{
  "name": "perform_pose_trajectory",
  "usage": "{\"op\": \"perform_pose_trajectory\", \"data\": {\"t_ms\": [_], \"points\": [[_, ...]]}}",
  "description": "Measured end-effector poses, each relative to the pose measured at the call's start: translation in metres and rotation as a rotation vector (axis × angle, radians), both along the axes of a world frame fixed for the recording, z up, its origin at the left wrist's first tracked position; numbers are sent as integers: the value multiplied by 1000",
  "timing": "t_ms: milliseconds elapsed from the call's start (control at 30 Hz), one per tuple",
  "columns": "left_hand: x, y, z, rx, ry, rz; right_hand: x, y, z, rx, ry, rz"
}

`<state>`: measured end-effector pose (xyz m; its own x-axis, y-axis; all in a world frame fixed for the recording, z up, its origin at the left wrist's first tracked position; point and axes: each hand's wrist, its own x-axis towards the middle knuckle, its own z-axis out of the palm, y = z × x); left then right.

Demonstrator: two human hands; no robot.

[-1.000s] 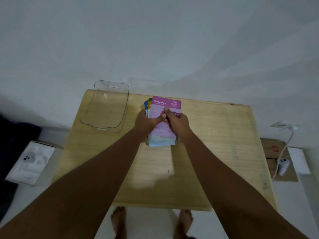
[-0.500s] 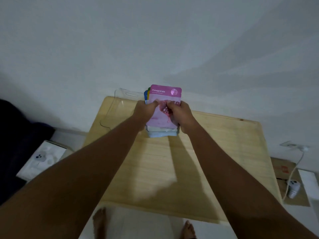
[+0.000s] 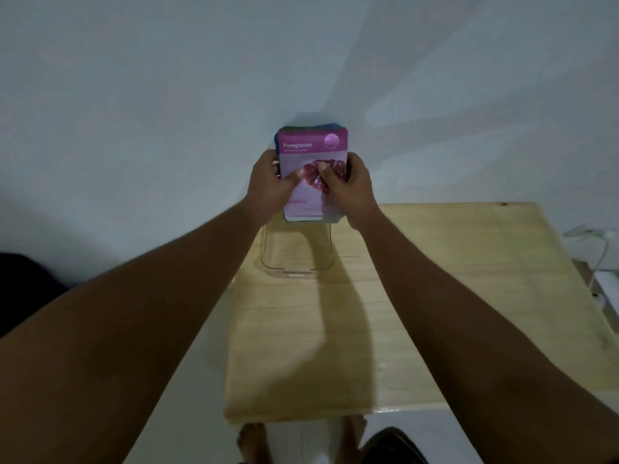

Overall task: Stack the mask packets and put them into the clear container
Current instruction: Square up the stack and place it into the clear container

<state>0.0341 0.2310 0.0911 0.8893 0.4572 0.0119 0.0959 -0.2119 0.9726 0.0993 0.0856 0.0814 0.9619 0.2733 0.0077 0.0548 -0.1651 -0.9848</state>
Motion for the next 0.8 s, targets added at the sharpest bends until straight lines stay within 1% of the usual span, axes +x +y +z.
{"op": "perform_pose_trajectory", "data": {"t_ms": [200, 333, 533, 633, 733, 800], "points": [[13, 21, -46, 105, -110, 5, 2, 20, -42, 48, -118, -16], [20, 20, -80, 196, -138, 2, 3, 19, -73, -1, -154, -39], [15, 27, -113, 259, -69, 2, 5, 18, -98, -152, -241, 38], [11, 23, -118, 337, -21, 1, 8, 18, -104, -229, -261, 83], [11, 21, -118, 338, -24, 7, 8, 19, -105, -254, -271, 82], [10, 21, -116, 326, -57, 18, 6, 19, -103, -243, -294, 43]]}}
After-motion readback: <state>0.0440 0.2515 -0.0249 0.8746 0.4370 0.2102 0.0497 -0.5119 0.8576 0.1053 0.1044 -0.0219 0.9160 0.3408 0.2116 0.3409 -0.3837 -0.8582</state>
